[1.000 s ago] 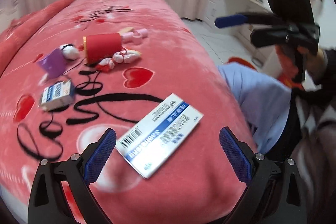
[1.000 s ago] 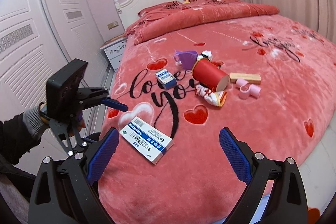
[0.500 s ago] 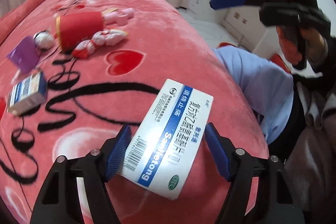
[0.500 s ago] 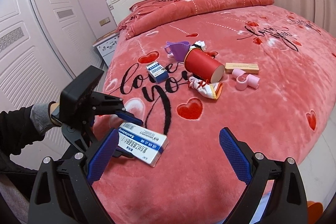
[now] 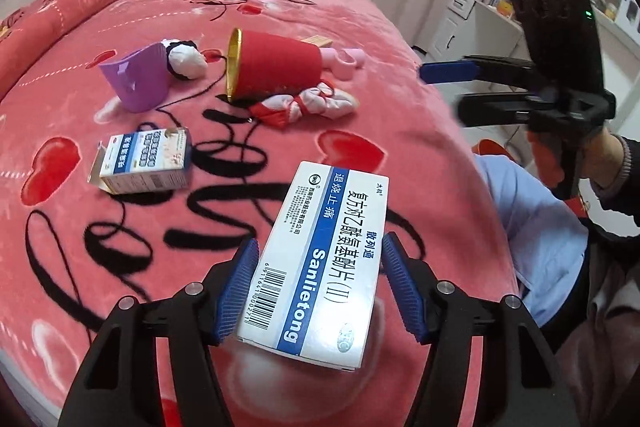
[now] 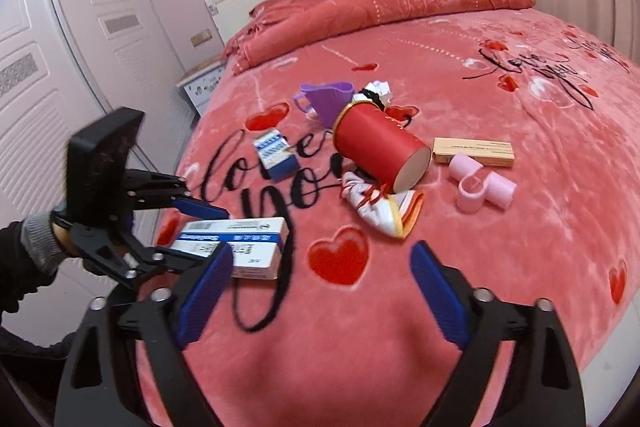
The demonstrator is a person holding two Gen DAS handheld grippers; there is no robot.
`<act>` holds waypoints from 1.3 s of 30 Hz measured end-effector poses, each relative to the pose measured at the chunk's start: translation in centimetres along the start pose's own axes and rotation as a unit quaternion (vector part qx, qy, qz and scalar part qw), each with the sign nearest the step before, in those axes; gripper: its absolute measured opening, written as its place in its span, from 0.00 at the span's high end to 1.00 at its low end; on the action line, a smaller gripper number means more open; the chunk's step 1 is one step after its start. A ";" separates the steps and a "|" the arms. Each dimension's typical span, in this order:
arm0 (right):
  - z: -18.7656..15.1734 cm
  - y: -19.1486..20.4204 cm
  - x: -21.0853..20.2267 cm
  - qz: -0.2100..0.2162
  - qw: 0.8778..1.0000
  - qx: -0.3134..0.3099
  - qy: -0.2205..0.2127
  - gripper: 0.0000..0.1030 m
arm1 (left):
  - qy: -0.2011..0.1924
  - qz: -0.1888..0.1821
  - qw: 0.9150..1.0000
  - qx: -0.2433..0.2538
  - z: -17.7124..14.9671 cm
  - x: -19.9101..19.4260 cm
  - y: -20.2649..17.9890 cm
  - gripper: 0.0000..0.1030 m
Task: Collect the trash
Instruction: 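Grasp the Sanletong medicine box with the left tool while the right tool grasps the white-red cloth, then carry the medicine box and cloth over the orange bin with both tools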
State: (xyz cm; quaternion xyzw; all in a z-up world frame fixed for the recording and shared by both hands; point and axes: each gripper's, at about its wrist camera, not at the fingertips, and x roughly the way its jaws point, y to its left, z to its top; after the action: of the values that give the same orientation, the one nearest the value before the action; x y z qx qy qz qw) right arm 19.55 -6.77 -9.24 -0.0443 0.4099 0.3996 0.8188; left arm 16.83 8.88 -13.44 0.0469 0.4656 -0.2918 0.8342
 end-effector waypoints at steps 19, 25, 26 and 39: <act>1.0 -2.7 7.8 -0.045 0.995 -0.059 0.060 0.80 | -0.001 -0.018 0.999 -0.036 0.3 2.3 2.4 0.37; -0.2 -1.4 4.6 -0.032 0.997 -0.048 0.049 0.83 | -0.005 -0.012 0.999 -0.049 0.1 1.1 1.4 0.38; -0.4 -1.2 4.0 -0.028 0.998 -0.044 0.046 0.83 | -0.006 -0.009 0.999 -0.046 0.0 0.7 1.1 0.38; -5.1 2.2 -5.4 -0.008 1.000 -0.016 0.018 0.83 | -0.036 0.003 0.999 -0.031 -1.2 -5.2 -5.3 0.38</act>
State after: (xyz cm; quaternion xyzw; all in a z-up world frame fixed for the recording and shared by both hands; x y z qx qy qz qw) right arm 12.93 -10.64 -8.25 -0.0677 0.4177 0.3990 0.8135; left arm 11.03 7.21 -8.90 0.0116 0.4436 -0.2761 0.8526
